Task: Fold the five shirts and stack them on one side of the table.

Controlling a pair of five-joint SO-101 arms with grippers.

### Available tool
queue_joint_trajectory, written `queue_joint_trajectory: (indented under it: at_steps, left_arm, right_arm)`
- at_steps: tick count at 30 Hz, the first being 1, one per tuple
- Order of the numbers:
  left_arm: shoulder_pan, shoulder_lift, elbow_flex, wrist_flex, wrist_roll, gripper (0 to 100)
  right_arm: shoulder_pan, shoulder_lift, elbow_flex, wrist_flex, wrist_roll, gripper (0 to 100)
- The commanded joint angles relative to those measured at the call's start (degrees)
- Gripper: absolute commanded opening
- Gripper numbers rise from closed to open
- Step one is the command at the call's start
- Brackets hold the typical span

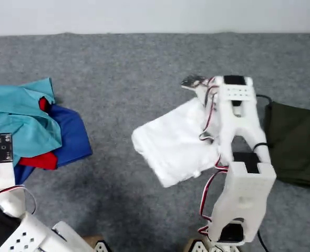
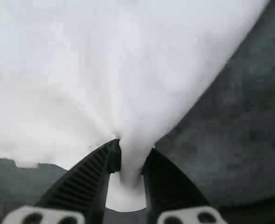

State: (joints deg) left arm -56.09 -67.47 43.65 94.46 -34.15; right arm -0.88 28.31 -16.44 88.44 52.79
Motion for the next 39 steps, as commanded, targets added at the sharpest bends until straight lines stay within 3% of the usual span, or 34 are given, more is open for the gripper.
queue_joint_trajectory:
  at_steps: [1,5,10,15,20,25,28,31,34,39]
  left_arm:
    - [-0.3,-0.4,-0.7,-0.9,-0.4,2]
    - [-0.3,-0.4,-0.7,-0.9,-0.4,2]
    - [-0.3,-0.4,-0.7,-0.9,-0.4,2]
    - [-0.3,-0.4,-0.7,-1.0,-4.3,2]
    - [-0.3,-0.4,-0.8,-1.0,-6.0,2]
    - [-0.3,-0.4,-0.3,-1.1,-6.0,2]
    - [-0.3,-0.4,-0.3,-1.3,-6.0,2]
    - [-0.3,-0.4,-0.3,-1.2,-6.0,2]
    - [-0.3,-0.4,-0.3,-1.0,-6.0,2]
    - [-0.3,-0.4,-0.3,-1.0,-6.0,2]
  right_arm:
    - [0.3,-4.0,-8.0,0.0,19.0,0.9]
    - [-1.4,-3.6,-8.8,-4.9,28.2,0.9]
    - [-2.2,-1.9,-8.4,-10.4,22.1,5.6]
    - [-2.1,-5.0,-8.4,-10.0,2.8,24.0]
    - [-3.1,-10.4,-8.2,-9.4,-20.8,25.8]
    - [-7.6,-13.1,-8.2,-0.6,-53.3,26.0]
    - [-10.2,-13.1,-8.2,4.2,-68.0,30.0]
    - [-10.8,-12.9,-8.0,5.8,-76.8,40.0]
    - [-10.8,-10.7,-7.8,4.3,-79.9,47.2]
    - [-10.9,-2.8,-7.7,-2.6,-82.3,44.3]
